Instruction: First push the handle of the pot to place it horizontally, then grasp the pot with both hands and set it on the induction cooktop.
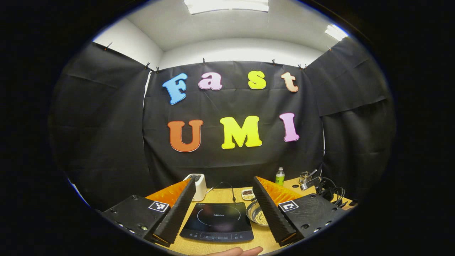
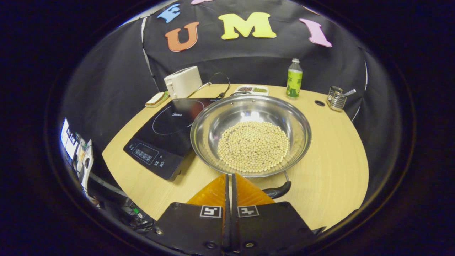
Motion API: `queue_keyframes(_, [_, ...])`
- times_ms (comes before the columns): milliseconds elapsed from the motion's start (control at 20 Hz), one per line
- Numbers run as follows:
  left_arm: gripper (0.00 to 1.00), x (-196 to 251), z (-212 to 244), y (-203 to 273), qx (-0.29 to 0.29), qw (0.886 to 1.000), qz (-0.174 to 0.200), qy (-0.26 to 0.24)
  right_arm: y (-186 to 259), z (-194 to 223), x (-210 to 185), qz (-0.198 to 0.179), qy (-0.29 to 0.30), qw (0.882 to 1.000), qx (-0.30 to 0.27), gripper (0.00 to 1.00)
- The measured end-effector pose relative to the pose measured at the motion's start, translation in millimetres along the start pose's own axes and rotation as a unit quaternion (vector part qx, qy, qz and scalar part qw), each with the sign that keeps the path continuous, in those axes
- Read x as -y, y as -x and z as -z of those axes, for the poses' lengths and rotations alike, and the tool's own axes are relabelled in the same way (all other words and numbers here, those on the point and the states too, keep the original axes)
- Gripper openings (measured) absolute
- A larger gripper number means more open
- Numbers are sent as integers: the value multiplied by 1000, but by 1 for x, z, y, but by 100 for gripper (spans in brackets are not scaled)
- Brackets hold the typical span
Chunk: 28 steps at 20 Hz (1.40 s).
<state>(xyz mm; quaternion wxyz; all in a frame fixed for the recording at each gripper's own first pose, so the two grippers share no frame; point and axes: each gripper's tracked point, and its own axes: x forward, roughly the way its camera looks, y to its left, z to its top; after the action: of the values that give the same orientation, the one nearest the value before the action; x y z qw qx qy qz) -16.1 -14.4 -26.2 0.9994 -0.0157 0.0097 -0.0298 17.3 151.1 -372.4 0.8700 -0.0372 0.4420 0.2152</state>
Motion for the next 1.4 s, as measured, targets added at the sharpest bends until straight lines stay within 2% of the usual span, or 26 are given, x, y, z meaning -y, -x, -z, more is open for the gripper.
queue_keyframes(150, [96, 0, 0, 0, 3, 1000, 1, 6, -2, 6, 5, 12, 14, 1000, -5, 0])
queue_keyframes(200, [96, 0, 0, 0, 3, 1000, 1, 11, -3, 6, 4, 10, 14, 1000, -5, 4])
queue_keyframes(250, [96, 1, 0, -1, 3, 1000, 4, 16, -3, 8, 5, 10, 13, 1000, -8, 1])
queue_keyframes(400, [96, 2, 3, -2, 0, 1000, 10, 15, -1, 10, 8, 10, 15, 1000, -10, 4])
queue_keyframes(550, [96, 5, 5, -4, -1, 1000, 10, 11, 2, 11, 17, 15, 15, 1000, -7, 1])
queue_keyframes(600, [96, 5, 6, -5, -4, 1000, 6, 15, 2, 10, 20, 16, 12, 1000, -6, 4])
queue_keyframes(650, [96, 6, 8, -5, -7, 1000, 3, 19, 3, 11, 24, 17, 8, 1000, -5, 1])
queue_keyframes(700, [96, 7, 10, -6, -10, 1000, 2, 22, 3, 11, 28, 19, 6, 1000, -5, 4])
queue_keyframes(900, [96, 12, 9, -10, -7, 999, 16, 26, 6, 10, 44, 23, -2, 1000, -5, 4])
queue_keyframes(1000, [95, 13, 8, -13, -4, 1000, 16, 25, 6, 9, 49, 20, -3, 1000, -9, 1])
queue_keyframes(1100, [96, 10, 8, -18, -3, 1000, 8, 18, 6, 6, 55, 18, -1, 1000, -12, 4])
queue_keyframes(1150, [96, 10, 7, -22, -1, 1000, 5, 16, 5, 6, 59, 18, 1, 1000, -11, 1])
queue_keyframes(1200, [95, 11, 6, -25, -2, 1000, 4, 19, 4, 6, 63, 15, 7, 1000, -13, 4])
queue_keyframes(1400, [96, 27, 1, -38, -6, 999, 17, 43, 4, 4, 76, 4, 16, 1000, -21, 4])
